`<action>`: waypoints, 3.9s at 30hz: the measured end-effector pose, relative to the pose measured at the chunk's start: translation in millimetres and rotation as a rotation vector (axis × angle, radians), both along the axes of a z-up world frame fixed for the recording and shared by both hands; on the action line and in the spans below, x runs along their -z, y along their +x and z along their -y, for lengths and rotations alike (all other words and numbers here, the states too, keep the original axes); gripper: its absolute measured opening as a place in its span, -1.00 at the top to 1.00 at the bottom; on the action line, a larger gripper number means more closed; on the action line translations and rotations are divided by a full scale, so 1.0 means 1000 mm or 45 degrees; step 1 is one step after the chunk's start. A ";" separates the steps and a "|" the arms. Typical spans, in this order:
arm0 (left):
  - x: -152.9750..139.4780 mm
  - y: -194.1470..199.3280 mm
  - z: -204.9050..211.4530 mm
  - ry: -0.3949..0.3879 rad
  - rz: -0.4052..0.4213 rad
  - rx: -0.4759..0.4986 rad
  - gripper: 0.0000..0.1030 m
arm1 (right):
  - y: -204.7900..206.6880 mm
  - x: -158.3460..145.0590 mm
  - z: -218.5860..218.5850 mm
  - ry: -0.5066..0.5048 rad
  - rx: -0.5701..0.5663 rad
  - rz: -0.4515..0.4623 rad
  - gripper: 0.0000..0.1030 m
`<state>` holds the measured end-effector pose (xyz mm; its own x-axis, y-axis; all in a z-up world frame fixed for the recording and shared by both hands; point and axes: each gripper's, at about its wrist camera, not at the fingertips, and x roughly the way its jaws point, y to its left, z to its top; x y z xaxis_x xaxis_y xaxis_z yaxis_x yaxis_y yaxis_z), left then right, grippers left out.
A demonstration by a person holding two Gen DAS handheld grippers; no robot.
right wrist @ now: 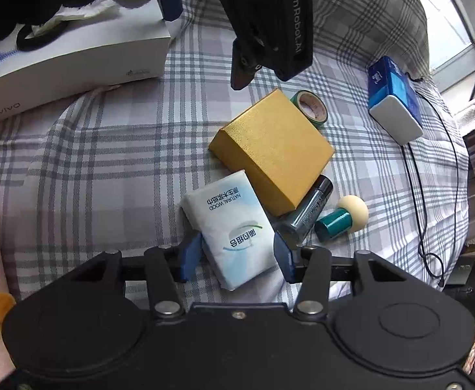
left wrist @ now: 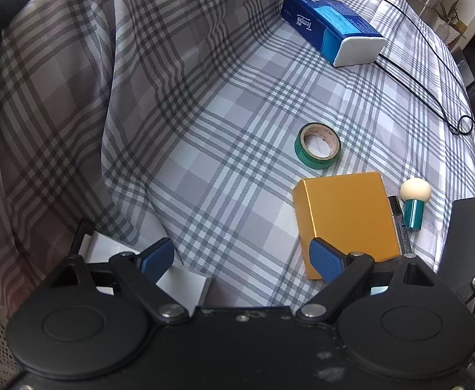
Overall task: Organize soft objects
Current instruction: 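Lower right tool onto the white tissue pack and close it, then grasp the green tape roll with left tool while right tool lifts the tissue pack, then carry the tape roll with left tool while right tool carries the tissue pack over the tray, then open left tool to drop the tape roll in the tray while right tool releases the tissue pack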
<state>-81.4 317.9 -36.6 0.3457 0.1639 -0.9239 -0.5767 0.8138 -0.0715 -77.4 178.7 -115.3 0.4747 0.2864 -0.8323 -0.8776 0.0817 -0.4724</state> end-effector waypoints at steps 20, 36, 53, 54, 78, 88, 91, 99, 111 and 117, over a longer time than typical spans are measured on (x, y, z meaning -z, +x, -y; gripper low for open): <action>0.009 0.015 0.002 0.026 -0.031 0.036 -0.75 | 0.049 0.012 0.007 0.334 0.542 -0.502 -0.01; 0.031 0.135 -0.012 -0.005 -0.092 0.145 -0.75 | 0.026 0.017 0.019 0.556 0.663 -0.389 -0.02; 0.038 0.147 -0.010 0.007 -0.046 0.210 0.14 | 0.028 0.013 0.026 0.613 0.677 -0.433 0.01; 0.031 0.142 -0.012 0.017 -0.036 0.196 0.14 | 0.028 0.012 0.027 0.624 0.673 -0.440 0.01; -0.078 0.061 0.103 0.054 0.178 0.482 0.14 | 0.015 -0.091 0.177 1.098 1.347 -0.040 0.02; -0.084 0.076 0.237 0.013 0.193 0.815 0.13 | 0.028 -0.103 0.281 1.190 1.853 0.068 0.02; -0.082 0.079 0.268 0.001 0.183 0.882 0.14 | 0.032 -0.097 0.304 1.211 1.974 0.051 0.02; -0.065 0.102 0.338 -0.042 0.137 1.029 0.13 | 0.033 -0.090 0.346 1.211 2.132 0.028 0.02; -0.031 0.122 0.383 -0.056 0.046 1.113 0.12 | 0.054 -0.081 0.377 1.169 2.225 0.014 0.02; -0.026 0.124 0.385 -0.035 0.057 1.103 -0.39 | 0.062 -0.077 0.382 1.143 2.219 0.000 0.01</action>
